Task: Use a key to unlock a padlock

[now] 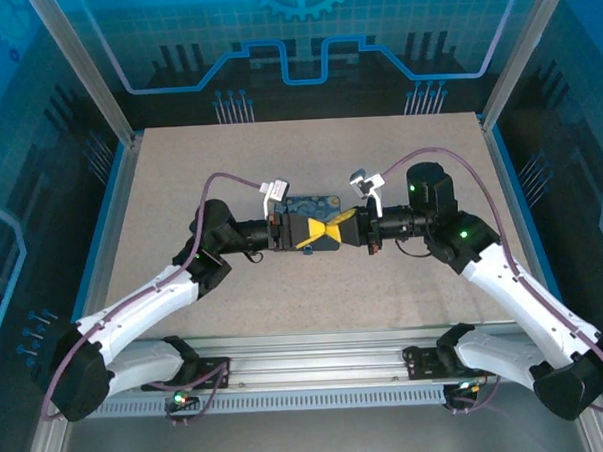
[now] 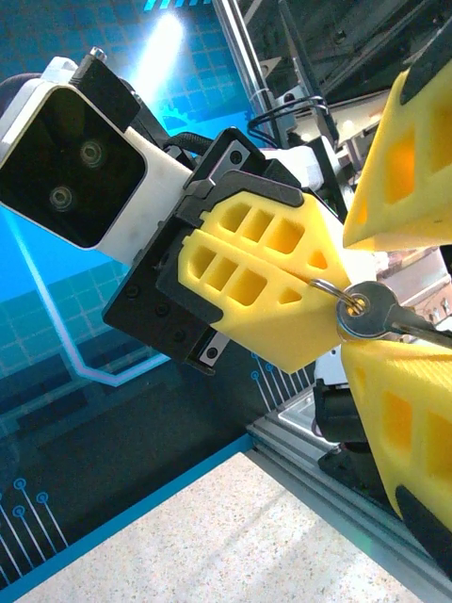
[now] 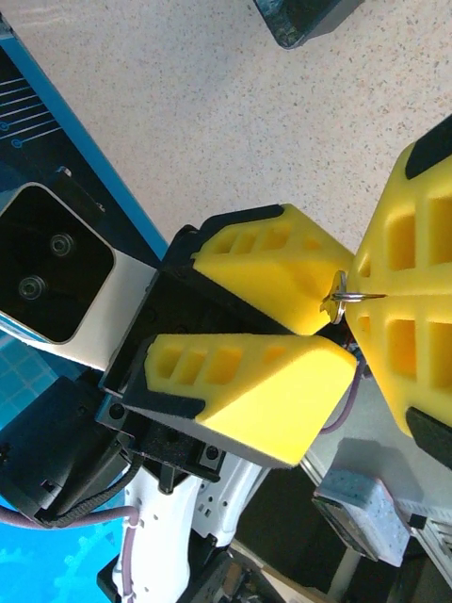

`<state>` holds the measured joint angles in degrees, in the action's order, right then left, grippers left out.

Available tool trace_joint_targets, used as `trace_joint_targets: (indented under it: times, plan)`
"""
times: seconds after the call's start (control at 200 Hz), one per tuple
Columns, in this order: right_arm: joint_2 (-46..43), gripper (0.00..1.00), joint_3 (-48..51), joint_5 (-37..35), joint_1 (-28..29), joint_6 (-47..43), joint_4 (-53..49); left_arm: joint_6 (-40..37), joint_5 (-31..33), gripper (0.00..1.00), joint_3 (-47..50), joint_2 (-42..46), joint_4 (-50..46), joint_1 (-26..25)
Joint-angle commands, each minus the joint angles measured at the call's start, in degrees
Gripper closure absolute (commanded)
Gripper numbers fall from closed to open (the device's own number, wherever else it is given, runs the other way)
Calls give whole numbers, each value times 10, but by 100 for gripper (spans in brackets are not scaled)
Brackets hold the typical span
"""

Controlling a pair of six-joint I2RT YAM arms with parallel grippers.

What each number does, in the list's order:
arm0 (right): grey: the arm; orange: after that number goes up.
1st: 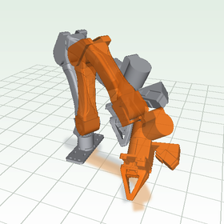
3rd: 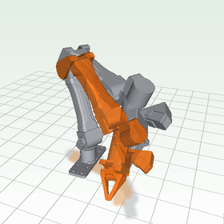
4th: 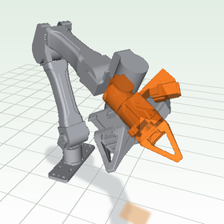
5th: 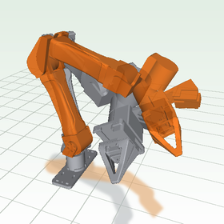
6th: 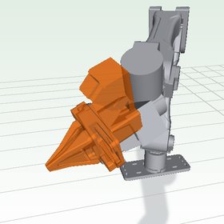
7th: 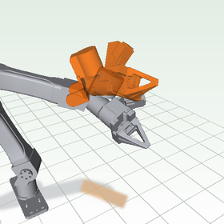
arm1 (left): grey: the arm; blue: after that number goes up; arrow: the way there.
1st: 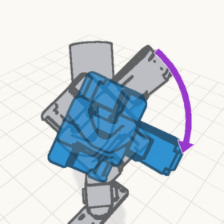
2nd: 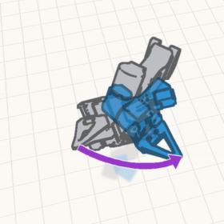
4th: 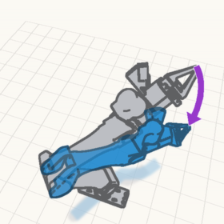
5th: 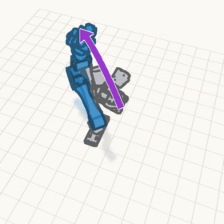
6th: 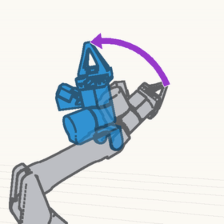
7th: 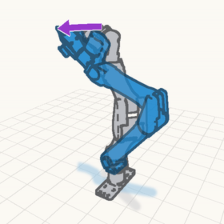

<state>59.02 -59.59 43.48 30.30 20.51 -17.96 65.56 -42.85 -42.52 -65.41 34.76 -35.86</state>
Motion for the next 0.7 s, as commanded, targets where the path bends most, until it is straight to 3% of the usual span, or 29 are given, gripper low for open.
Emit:
trace_joint_targets:
  times: [0.0,0.11,0.47,0.56,0.695]
  plan:
    - [-11,100,-11,-3,-4,-12,-17,-11,3,75,2,10,2,-2]
    - [-12,100,-9,-5,-6,-12,-16,-12,2,82,3,12,0,-2]
    - [-26,100,-4,0,-23,-14,-22,-23,6,86,7,19,-19,1]
    - [-29,100,0,3,-23,-14,-24,-22,7,94,8,19,-19,1]
    - [-31,100,6,9,-23,-14,-24,-21,6,96,9,19,-16,2]
